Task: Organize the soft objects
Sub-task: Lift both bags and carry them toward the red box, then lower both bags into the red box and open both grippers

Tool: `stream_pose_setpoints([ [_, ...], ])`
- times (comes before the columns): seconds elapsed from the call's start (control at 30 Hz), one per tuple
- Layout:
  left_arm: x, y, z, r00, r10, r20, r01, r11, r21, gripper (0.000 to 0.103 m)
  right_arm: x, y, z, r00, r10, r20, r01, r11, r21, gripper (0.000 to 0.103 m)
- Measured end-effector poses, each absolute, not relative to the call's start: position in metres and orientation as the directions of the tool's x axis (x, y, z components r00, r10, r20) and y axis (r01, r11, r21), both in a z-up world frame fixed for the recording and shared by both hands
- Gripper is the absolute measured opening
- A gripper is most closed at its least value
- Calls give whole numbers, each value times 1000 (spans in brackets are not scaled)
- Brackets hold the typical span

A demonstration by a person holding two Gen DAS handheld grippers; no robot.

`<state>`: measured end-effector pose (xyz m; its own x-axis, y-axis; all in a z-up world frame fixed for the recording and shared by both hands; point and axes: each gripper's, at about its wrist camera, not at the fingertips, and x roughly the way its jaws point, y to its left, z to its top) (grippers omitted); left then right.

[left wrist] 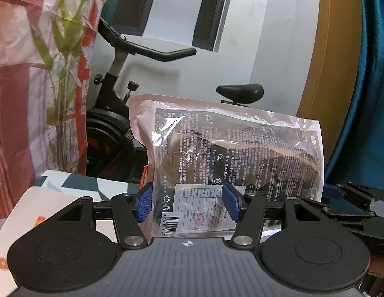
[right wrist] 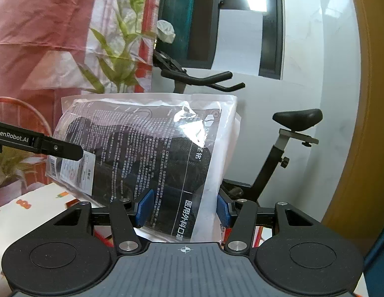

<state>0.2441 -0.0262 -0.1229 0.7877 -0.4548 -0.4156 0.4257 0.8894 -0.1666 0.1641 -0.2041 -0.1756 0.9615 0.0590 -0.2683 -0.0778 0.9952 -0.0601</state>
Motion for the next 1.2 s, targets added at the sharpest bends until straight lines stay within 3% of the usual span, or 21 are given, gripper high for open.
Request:
stream_pose_setpoints([
  [0.37, 310, -64, -148, 724, -437, -534, 450, 886, -115, 61, 239, -243, -195, 916, 30, -400, -22, 999, 24, 50],
  [0.63, 321, -68, -175, 648, -424, -632, 503, 862, -63, 38, 267, -270, -224, 835, 63, -546, 6, 992, 123, 50],
  [1.1, 304, -57, -188, 571, -402, -716, 551, 834, -28, 38, 252, -256, -252, 741, 116, -662, -44, 991, 124, 49],
  [1.2, 307, -57, -188, 553, -412, -724, 547, 835, -57, 46, 249, -255, -254, 731, 125, -671, -41, 989, 139, 51],
])
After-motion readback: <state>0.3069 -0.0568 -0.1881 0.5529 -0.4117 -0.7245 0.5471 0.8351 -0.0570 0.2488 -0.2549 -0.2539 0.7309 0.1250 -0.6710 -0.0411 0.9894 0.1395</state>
